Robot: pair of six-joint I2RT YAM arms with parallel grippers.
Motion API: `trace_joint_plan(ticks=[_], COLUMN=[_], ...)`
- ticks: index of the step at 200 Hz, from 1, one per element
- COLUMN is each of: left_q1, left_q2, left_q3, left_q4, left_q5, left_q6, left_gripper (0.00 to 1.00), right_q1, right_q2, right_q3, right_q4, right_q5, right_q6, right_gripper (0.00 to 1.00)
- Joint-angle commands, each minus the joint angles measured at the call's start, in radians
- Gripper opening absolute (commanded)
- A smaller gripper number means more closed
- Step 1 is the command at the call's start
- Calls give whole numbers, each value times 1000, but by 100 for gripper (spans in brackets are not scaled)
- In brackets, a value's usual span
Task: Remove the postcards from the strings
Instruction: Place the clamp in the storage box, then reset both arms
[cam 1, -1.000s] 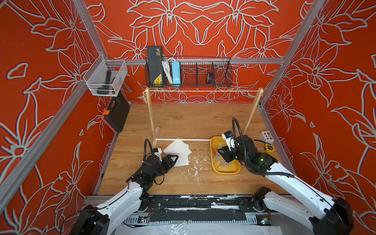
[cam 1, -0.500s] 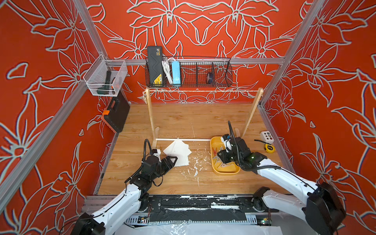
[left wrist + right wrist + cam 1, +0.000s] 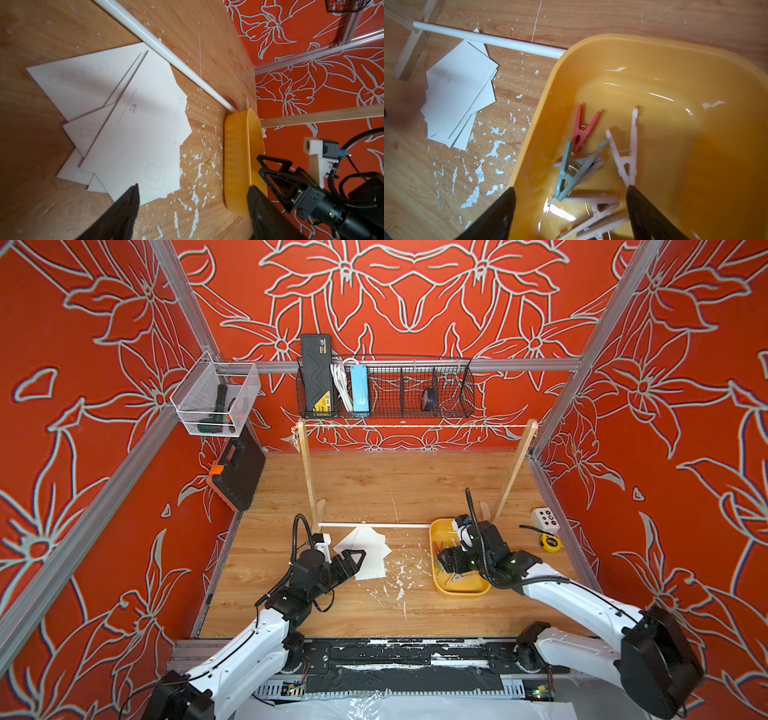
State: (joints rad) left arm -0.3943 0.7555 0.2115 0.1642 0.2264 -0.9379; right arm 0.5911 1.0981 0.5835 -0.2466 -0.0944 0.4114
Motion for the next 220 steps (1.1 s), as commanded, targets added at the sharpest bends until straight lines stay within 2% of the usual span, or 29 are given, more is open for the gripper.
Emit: trace_joint_plan(ticks=[1,11,46,75,84,110,130,154,173,198,220], left_q1=[-4,-5,-5,6,28,150,201,245,276,332,390], left_q2=[-8,-13,-30,-30,-23,21,62,99,128,223,362], left_q3=[54,84,191,290,309,348,378,395,410,388,358], left_q4=[-51,-95,-231,-329,-340,-307,-307,-267,-235,-97,33], left_q5=[-43,-71,-207,-358,-387,-376,-479,-546,-604,-692,-694], left_q6=[67,86,187,290,318,405,464,538,598,673,675], left_gripper=[84,86,92,98,98,98,98,98,97,97,97], right_q1=[-10,-16,-62,-157,-201,-316,-385,-426,-459,-479,-485], right_q2=[-67,-95,-200,-292,-303,-295,-259,-168,-83,5,113], right_q3=[58,73,114,121,127,138,137,149,137,109,106], right_q4=[-69,-97,-175,-211,-230,-275,-267,-223,-135,21,168], right_q5=[72,102,210,343,388,557,657,781,857,913,957], right_q6=[0,3,6,23,46,120,190,185,144,55,-58], right_gripper=[90,98,98,98,98,98,98,98,98,98,98])
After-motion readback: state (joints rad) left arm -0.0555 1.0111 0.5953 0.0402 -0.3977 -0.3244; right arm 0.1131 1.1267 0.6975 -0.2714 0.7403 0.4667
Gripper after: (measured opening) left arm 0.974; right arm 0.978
